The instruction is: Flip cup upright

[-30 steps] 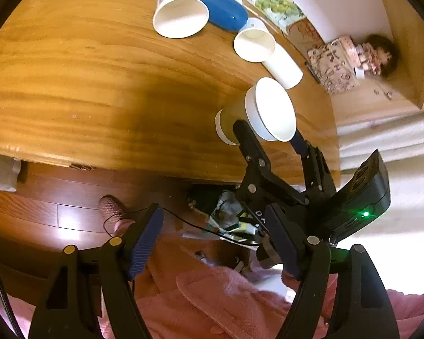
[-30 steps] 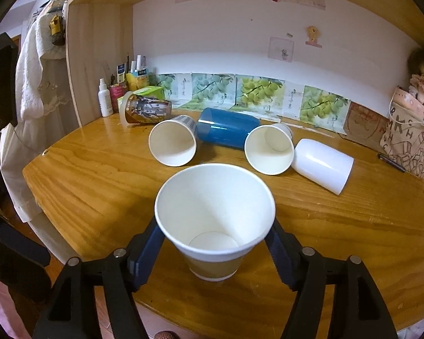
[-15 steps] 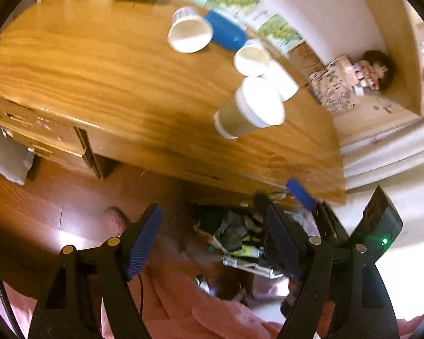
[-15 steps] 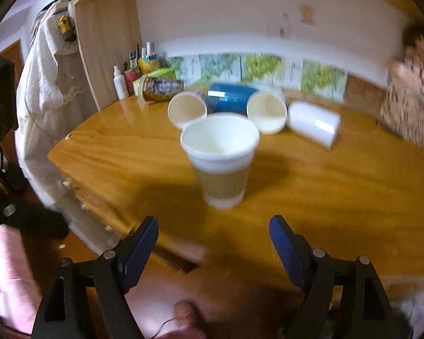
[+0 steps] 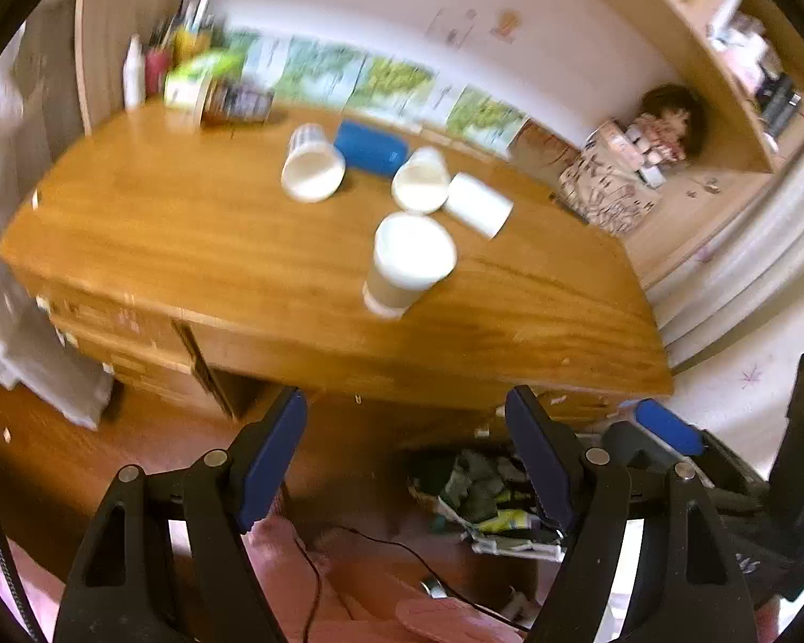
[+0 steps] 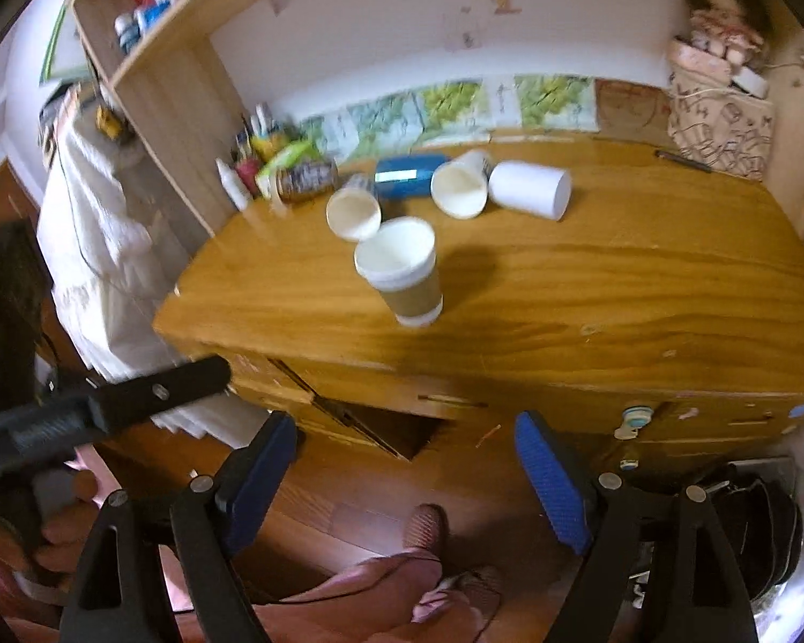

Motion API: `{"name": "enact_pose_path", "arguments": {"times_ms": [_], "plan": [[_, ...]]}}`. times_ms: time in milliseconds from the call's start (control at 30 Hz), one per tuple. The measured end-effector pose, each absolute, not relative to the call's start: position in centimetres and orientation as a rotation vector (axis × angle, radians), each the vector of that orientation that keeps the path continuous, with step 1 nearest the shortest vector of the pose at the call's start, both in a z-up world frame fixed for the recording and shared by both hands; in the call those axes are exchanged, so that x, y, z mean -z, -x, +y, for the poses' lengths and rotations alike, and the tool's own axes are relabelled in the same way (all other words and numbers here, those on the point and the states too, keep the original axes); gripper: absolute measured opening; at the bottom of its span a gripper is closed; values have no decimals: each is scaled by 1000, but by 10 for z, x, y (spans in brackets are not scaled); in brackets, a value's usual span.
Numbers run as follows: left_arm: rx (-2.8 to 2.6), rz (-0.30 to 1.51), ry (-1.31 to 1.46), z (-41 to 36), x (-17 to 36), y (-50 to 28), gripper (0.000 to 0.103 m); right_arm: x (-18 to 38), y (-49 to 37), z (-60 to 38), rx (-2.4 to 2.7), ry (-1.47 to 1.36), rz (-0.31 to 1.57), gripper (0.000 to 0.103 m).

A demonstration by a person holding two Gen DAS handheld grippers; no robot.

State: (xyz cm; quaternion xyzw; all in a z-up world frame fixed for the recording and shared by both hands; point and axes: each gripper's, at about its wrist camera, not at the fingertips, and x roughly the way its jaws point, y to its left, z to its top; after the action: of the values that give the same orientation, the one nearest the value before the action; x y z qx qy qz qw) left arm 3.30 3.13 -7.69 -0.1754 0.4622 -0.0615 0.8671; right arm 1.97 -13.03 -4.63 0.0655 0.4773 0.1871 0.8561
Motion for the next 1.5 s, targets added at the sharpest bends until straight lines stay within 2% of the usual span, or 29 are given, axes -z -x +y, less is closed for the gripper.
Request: {"name": "enact_pose_path", "arguments": {"times_ms": [333, 500, 700, 767, 867, 900, 933, 1500], "plan": [[80, 718, 260, 7, 12, -18, 80, -27, 0, -162, -313, -203, 830, 86], [4, 629, 200, -2, -2, 0, 84, -46, 12, -173, -265, -211, 729, 89], [-65, 472, 138, -9, -19, 26, 93, -57, 35, -184, -190, -226, 604, 89], [-72, 431, 128, -11, -23, 32, 101, -61, 43, -187, -175, -224, 563, 89], [-74, 382, 103, -16, -29, 39, 102, -66, 51, -191, -161, -226, 513, 89], [-74, 363, 84, -20, -31, 42, 102, -67, 53, -192, -156, -227, 503, 93], [-72, 348, 70, -22, -32, 44, 102, -68, 55, -193, -149, -227, 492, 103], [-76, 318, 35, -16, -34, 43, 103, -71, 60, -182, -101, -202, 452, 103]]}}
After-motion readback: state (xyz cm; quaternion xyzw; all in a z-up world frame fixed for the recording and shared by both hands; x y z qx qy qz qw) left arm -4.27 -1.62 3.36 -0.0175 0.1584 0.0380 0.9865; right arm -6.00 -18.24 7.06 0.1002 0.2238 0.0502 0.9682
